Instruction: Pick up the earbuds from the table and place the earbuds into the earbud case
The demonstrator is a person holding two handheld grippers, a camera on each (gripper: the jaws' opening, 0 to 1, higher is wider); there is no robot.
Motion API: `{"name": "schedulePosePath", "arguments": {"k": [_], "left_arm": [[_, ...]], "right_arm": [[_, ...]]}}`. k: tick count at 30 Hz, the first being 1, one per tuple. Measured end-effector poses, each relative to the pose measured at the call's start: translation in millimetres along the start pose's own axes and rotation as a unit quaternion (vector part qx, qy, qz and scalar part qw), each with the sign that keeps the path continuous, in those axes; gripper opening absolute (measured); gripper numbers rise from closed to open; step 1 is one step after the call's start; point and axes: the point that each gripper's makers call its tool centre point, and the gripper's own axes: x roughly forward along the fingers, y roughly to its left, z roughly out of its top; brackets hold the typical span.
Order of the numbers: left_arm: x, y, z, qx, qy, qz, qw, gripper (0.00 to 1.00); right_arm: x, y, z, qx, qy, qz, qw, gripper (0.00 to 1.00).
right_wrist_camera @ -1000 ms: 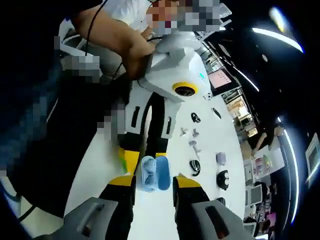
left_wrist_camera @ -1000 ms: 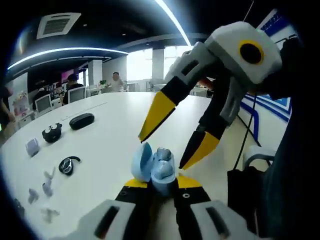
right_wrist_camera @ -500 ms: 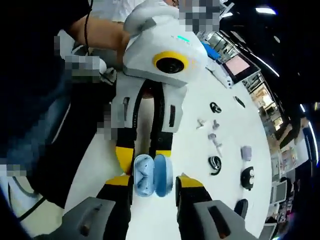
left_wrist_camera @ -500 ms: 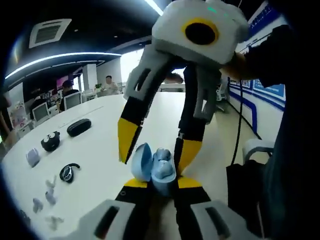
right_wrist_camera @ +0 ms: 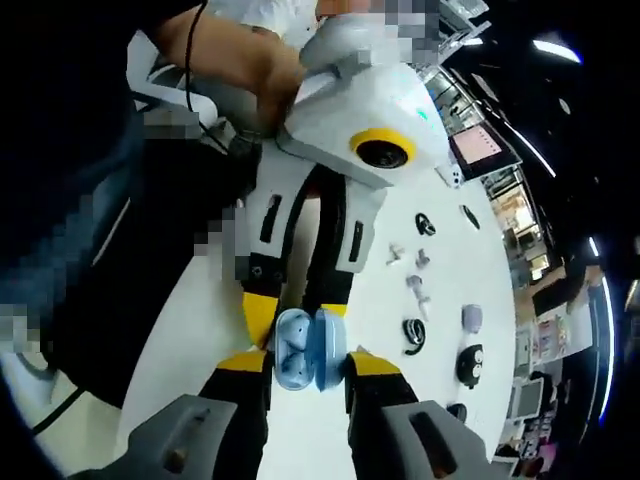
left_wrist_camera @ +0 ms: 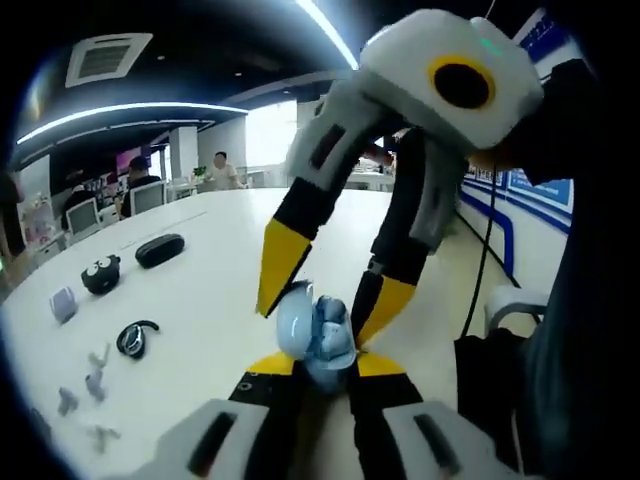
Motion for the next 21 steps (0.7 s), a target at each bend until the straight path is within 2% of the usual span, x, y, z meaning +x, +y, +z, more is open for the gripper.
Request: {"name": "schedulePosePath", "arguments": {"k": [5, 10, 11, 13, 16, 19, 21], "left_arm": [[0.7, -0.6, -0.2, -0.007, -0.002, -0.001, 1.0000, 0.21], [1.1, -1.0, -0.4, -0.010, -0.001, -0.001, 0.9999, 0.21], [1.1, -1.0, -0.6, -0.012, -0.001, -0.001, 0.9999, 0.20], [1.4, -0.1, -0.4, -0.013, -0.001, 0.000, 0.9999, 0.20], [2.3, -0.5, 0.3, -0.012, 0.000, -0.001, 0.9999, 0.20], [3.0, -1.2, 0.6, -0.011, 0.001, -0.003, 0.9999, 0.20], [3.3, -1.7, 0.6, -0.010, 0.002, -0.004, 0.9999, 0.20]], "right_arm": [[-4.1, 2.6, -1.2, -0.019, -0.006, -0.050, 0.9985, 0.25], [-9.3, 4.5, 0.1, -0.029, -0.014, -0.081, 0.9962, 0.22], [-11.0, 4.7, 0.7, -0.028, -0.017, -0.085, 0.9959, 0.17], [-13.3, 3.9, 0.9, -0.026, -0.020, -0.094, 0.9950, 0.16], [-14.0, 4.2, -0.7, -0.009, -0.035, -0.096, 0.9948, 0.16], [-12.6, 5.5, -4.7, 0.033, -0.055, -0.081, 0.9946, 0.17], [-12.1, 4.9, -1.2, 0.069, -0.086, -0.066, 0.9917, 0.17]]}}
